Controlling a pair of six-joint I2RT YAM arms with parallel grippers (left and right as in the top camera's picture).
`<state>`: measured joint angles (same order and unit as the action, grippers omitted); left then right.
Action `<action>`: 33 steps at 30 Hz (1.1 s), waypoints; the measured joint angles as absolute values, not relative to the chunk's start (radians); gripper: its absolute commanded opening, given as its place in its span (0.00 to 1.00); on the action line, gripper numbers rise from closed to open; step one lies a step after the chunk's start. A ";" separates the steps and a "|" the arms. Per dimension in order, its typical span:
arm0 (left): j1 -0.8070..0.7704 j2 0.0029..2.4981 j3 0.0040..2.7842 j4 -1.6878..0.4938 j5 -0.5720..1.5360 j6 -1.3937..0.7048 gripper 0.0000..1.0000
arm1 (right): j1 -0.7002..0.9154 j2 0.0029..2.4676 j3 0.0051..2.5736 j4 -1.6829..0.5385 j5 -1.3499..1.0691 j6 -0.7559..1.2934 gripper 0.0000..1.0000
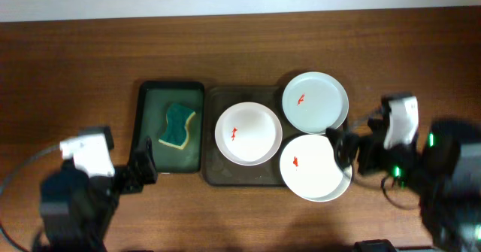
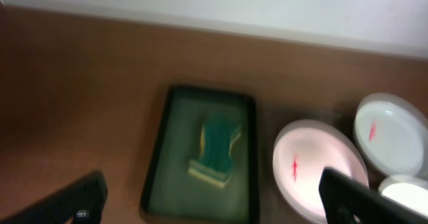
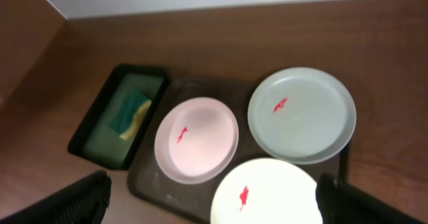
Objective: Clean dirty plates on tray and stack at the side
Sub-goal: 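Move the right gripper to the rim of the pink plate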
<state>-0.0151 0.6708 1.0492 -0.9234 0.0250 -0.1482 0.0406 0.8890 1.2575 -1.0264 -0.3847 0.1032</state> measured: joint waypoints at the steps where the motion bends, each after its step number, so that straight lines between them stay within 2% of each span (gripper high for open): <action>1: -0.015 0.735 1.113 -0.976 0.027 -0.142 0.99 | 0.041 0.947 1.315 -1.056 -0.390 0.101 0.98; 2: -0.015 0.829 1.209 -1.078 0.033 -0.136 0.99 | 0.041 1.015 1.379 -1.093 -0.402 0.101 0.98; 5: -0.015 0.973 1.342 -1.201 0.057 -0.129 0.99 | 0.041 1.127 1.467 -1.163 -0.440 0.097 1.00; 7: -0.015 1.069 1.402 -1.243 0.072 -0.126 0.99 | 0.041 1.196 1.495 -1.186 -0.483 0.097 0.78; 8: -0.015 1.101 1.411 -1.254 0.076 -0.124 0.94 | 0.041 1.221 1.498 -1.197 -0.502 0.094 0.72; 9: -0.015 1.122 1.413 -1.266 0.078 -0.123 0.84 | 0.041 1.241 1.498 -1.210 -0.516 0.093 0.68; 10: -0.015 1.150 1.414 -1.278 0.080 -0.123 0.68 | 0.044 1.267 1.499 -1.229 -0.526 0.101 0.60; 11: -0.015 1.180 1.414 -1.284 0.081 -0.116 0.57 | 0.049 1.289 1.499 -1.242 -0.529 0.096 0.57; 12: -0.015 1.208 1.414 -1.284 0.085 -0.118 0.53 | 0.062 1.315 1.500 -1.253 -0.525 0.099 0.57; 13: -0.015 1.227 1.414 -1.283 0.090 -0.115 0.56 | 0.080 1.335 1.500 -1.257 -0.517 0.097 0.57; 16: -0.015 1.275 1.414 -1.279 0.098 -0.114 0.61 | 0.157 1.400 1.501 -1.265 -0.444 0.126 0.69; 17: -0.015 1.291 1.414 -1.279 0.099 -0.114 0.62 | 0.183 1.423 1.501 -1.271 -0.410 0.142 0.77; 18: -0.015 1.305 1.414 -1.279 0.099 -0.113 0.63 | 0.202 1.444 1.501 -1.275 -0.383 0.163 0.99; 25: -0.015 1.361 1.414 -1.270 0.102 -0.112 0.73 | 0.318 1.614 1.501 -1.187 -0.280 0.230 0.98; 26: -0.015 1.364 1.414 -1.266 0.102 -0.112 0.73 | 0.322 1.629 1.501 -1.171 -0.279 0.233 0.94; 27: -0.015 1.368 1.414 -1.261 0.102 -0.112 0.73 | 0.324 1.644 1.501 -1.157 -0.278 0.234 0.79; 28: -0.015 1.371 1.414 -1.254 0.102 -0.112 0.73 | 0.323 1.653 1.501 -1.150 -0.277 0.237 0.58; 29: -0.015 1.375 1.414 -1.250 0.102 -0.112 0.73 | 0.323 1.662 1.501 -1.144 -0.274 0.237 0.44; 30: -0.015 1.378 1.414 -1.248 0.102 -0.112 0.73 | 0.323 1.669 1.501 -1.144 -0.269 0.238 0.42; 33: -0.015 1.385 1.414 -1.248 0.102 -0.112 0.73 | 0.323 1.673 1.501 -1.144 -0.256 0.253 0.45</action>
